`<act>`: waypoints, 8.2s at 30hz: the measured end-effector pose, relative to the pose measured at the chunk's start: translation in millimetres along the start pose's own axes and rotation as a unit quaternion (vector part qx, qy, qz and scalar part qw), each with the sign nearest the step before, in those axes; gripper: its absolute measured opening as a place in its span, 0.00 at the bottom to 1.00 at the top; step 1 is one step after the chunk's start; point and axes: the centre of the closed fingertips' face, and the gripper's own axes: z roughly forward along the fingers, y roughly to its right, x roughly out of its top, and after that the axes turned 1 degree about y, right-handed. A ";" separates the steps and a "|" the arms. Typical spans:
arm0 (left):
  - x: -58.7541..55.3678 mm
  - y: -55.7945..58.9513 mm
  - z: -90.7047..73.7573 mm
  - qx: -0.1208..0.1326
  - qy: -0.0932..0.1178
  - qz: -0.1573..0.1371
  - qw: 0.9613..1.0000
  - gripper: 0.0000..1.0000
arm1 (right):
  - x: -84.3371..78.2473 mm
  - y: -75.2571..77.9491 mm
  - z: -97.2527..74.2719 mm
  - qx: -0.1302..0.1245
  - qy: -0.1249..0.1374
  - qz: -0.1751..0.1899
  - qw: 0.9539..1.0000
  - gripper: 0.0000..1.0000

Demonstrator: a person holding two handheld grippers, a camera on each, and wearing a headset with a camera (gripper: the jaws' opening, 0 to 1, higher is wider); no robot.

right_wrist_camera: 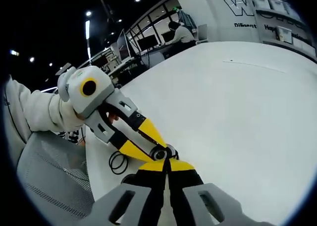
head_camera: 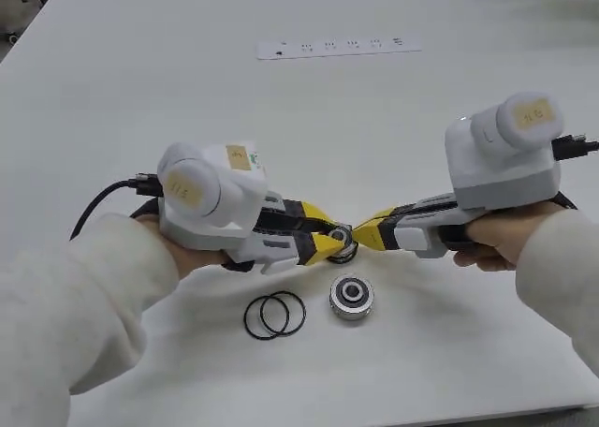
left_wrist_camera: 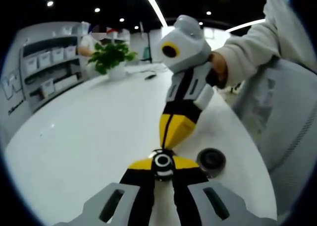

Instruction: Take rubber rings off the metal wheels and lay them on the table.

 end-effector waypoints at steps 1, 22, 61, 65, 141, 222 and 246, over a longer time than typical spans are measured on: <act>-0.2 -0.2 0.0 0.000 0.000 0.000 1.000 0.13 | 0.1 -0.4 0.2 0.000 0.000 -0.002 1.000 0.00; -2.1 -2.3 0.5 0.007 -0.002 0.000 1.000 0.14 | 1.2 -4.6 -0.1 0.006 -0.001 -0.022 1.000 0.00; 35.7 4.8 -30.2 0.011 -0.005 -0.011 1.000 0.34 | 20.0 -9.2 -9.2 0.009 0.034 -0.012 0.999 0.00; 42.1 9.2 -43.4 0.014 -0.009 -0.015 1.000 0.43 | 28.0 -12.2 -14.1 0.009 0.048 -0.012 0.999 0.00; -4.5 59.6 -196.3 0.206 0.012 -0.112 0.972 0.78 | -36.4 -115.9 32.1 0.151 -0.079 -0.041 0.985 0.00; 124.4 24.4 -174.5 0.145 0.030 0.048 0.988 0.83 | 38.3 -14.1 -23.5 -0.018 0.070 -0.037 0.997 0.14; 132.0 -20.3 -80.7 0.117 0.045 0.108 0.986 0.72 | -5.7 8.9 -18.5 -0.031 0.013 -0.017 0.999 0.14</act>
